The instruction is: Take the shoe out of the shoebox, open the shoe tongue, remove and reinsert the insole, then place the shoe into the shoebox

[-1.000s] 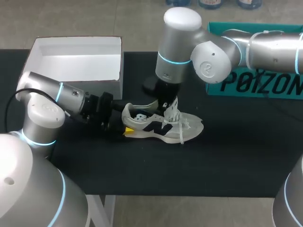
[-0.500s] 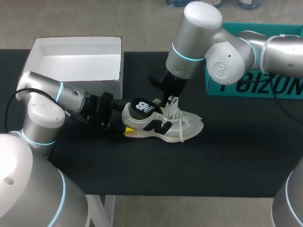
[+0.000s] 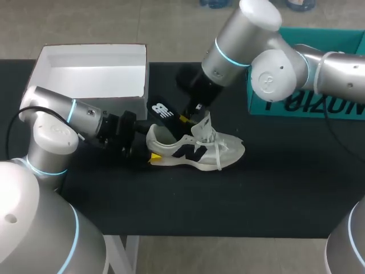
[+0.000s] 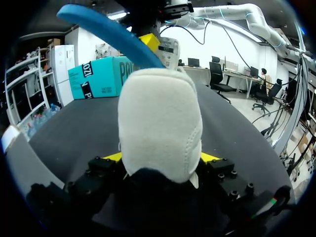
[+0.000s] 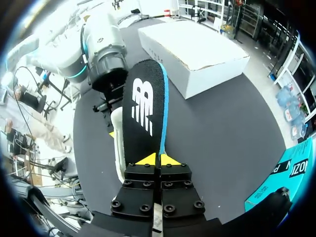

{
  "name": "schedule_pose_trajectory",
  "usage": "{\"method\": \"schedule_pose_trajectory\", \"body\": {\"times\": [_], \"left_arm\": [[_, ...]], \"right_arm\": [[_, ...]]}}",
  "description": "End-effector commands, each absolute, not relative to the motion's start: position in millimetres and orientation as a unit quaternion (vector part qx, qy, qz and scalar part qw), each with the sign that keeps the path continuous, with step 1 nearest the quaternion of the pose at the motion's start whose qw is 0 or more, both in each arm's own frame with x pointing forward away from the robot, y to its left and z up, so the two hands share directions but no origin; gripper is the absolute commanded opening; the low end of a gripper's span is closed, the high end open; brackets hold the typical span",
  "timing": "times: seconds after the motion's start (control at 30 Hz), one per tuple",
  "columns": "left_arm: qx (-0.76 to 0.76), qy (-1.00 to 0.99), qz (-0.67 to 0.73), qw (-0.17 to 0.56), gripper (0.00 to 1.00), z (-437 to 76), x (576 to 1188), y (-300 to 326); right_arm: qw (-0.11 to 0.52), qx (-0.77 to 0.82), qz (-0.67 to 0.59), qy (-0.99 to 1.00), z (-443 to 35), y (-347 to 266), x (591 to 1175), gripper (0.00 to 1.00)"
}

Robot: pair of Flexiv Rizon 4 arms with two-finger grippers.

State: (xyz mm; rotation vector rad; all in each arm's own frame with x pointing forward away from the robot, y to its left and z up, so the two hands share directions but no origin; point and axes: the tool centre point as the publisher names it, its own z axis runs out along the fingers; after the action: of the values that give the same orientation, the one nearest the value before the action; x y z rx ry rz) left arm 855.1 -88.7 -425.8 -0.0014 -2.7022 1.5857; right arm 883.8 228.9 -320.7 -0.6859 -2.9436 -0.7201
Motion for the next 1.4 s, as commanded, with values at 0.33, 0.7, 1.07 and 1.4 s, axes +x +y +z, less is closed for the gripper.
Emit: {"method": "schedule_pose_trajectory", "body": {"times": [0.33,0.7,1.07,1.4], "left_arm": [[0.0,-0.862,0.506,0.004,0.0,-429,856,-90],[0.0,-0.862,0.506,0.004,0.0,-429,856,-90],[0.0,-0.862,0.506,0.004,0.0,-429,856,-90],[0.0,-0.862,0.506,0.004,0.0,-429,856,-90]], "right_arm": [[-0.029,-0.232,-0.297,-0.926,-215,234,907,0.0],[-0.06,-0.24,-0.323,-0.913,-140,243,907,0.0],[-0.062,-0.248,-0.319,-0.913,-131,242,904,0.0],[-0.062,-0.248,-0.319,-0.913,-131,242,904,0.0]]}}
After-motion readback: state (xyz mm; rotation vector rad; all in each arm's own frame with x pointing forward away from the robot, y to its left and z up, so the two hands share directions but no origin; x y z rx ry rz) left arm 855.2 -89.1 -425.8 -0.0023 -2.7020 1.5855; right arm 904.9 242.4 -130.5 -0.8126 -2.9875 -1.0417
